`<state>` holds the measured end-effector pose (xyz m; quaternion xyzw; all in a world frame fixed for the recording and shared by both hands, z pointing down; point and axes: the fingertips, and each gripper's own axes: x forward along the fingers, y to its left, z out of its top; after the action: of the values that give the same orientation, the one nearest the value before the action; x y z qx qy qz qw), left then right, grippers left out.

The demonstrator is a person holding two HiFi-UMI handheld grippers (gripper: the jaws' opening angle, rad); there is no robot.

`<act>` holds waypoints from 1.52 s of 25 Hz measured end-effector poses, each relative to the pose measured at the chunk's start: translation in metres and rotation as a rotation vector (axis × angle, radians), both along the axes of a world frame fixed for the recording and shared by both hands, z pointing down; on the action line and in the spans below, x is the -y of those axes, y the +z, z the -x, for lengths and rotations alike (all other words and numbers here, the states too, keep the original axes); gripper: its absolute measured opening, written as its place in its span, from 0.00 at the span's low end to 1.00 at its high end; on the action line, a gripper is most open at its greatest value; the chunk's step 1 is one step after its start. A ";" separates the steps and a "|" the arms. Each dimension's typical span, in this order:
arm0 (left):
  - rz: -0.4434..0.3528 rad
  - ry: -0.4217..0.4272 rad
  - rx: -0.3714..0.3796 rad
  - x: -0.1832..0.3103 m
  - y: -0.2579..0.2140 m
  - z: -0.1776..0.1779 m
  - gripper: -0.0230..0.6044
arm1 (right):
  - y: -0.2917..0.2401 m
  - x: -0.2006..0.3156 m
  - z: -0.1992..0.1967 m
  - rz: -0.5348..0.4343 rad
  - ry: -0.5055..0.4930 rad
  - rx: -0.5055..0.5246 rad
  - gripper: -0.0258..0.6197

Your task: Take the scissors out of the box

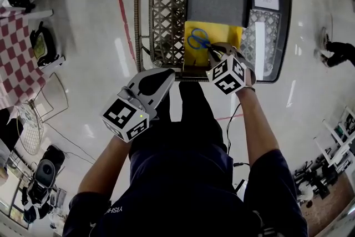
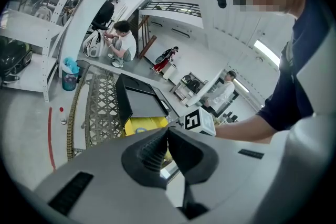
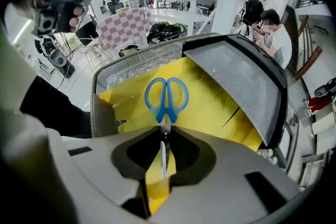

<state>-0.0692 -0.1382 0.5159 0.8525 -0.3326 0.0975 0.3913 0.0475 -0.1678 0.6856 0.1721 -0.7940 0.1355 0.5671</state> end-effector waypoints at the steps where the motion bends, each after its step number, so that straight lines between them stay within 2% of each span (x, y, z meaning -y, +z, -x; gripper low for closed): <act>1: -0.001 0.004 0.001 0.000 0.000 -0.001 0.08 | -0.004 0.002 0.000 -0.010 0.009 0.012 0.16; 7: -0.046 0.039 0.009 0.006 -0.017 -0.010 0.08 | -0.045 0.012 0.000 -0.087 0.078 0.095 0.16; 21: -0.199 0.086 0.034 0.036 -0.088 -0.027 0.08 | -0.194 0.037 -0.003 -0.311 0.216 0.342 0.16; 38: -0.338 0.131 0.053 0.051 -0.157 -0.038 0.08 | -0.339 0.031 -0.003 -0.495 0.287 0.581 0.16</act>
<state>-0.0311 -0.1889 0.3588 0.9231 -0.2981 0.0879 0.2266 0.0510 -0.1989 0.3468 0.3670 -0.8977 0.0609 0.2360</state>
